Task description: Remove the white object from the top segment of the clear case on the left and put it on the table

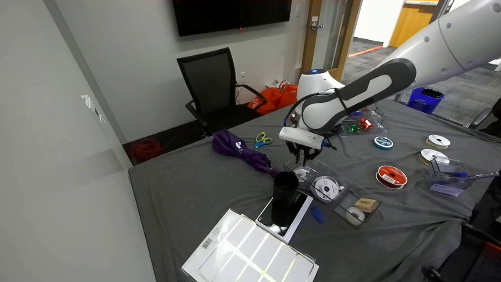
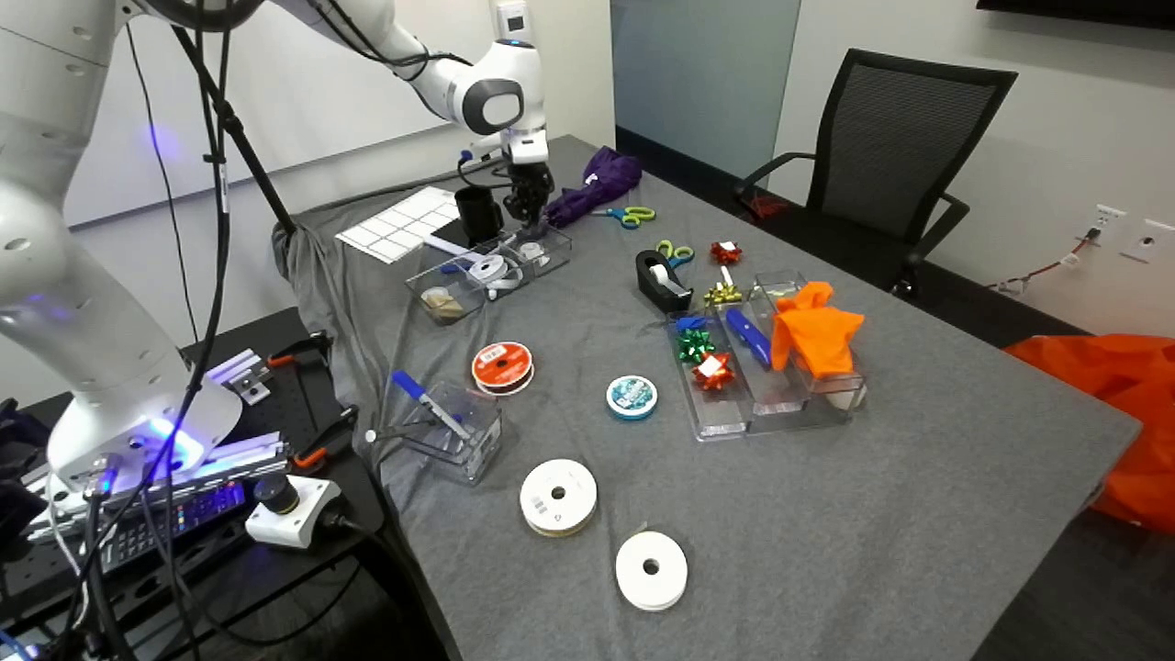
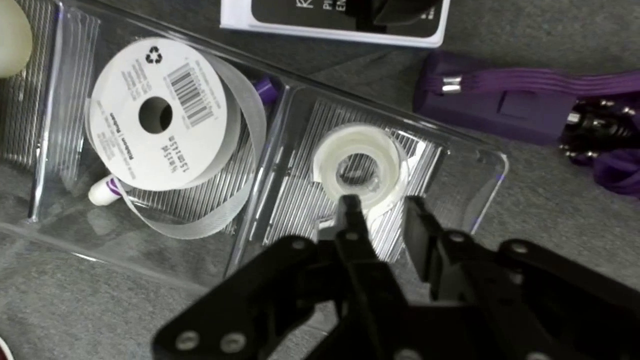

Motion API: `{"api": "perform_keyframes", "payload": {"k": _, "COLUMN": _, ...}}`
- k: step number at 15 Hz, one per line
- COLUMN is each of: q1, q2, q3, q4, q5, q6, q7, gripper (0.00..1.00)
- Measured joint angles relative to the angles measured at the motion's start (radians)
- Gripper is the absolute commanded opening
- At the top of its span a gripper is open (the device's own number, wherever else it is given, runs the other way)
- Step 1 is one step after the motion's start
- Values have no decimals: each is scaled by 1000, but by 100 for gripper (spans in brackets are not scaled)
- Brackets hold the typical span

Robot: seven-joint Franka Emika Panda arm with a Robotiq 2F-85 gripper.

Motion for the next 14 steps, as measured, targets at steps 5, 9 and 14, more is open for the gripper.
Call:
{"api": "perform_keyframes", "payload": {"k": 5, "q1": 0, "q2": 34, "q3": -19, "q4": 26, "q5": 1, "q6": 2, "q7": 0, "gripper": 49}}
{"api": "perform_keyframes", "payload": {"k": 9, "q1": 0, "q2": 68, "q3": -24, "q4": 38, "q5": 1, "q6": 23, "q7": 0, "gripper": 59}}
{"api": "perform_keyframes", "payload": {"k": 14, "q1": 2, "q2": 93, "q3": -24, "q4": 39, "q5": 0, "q6": 38, "q7": 0, "gripper": 60}}
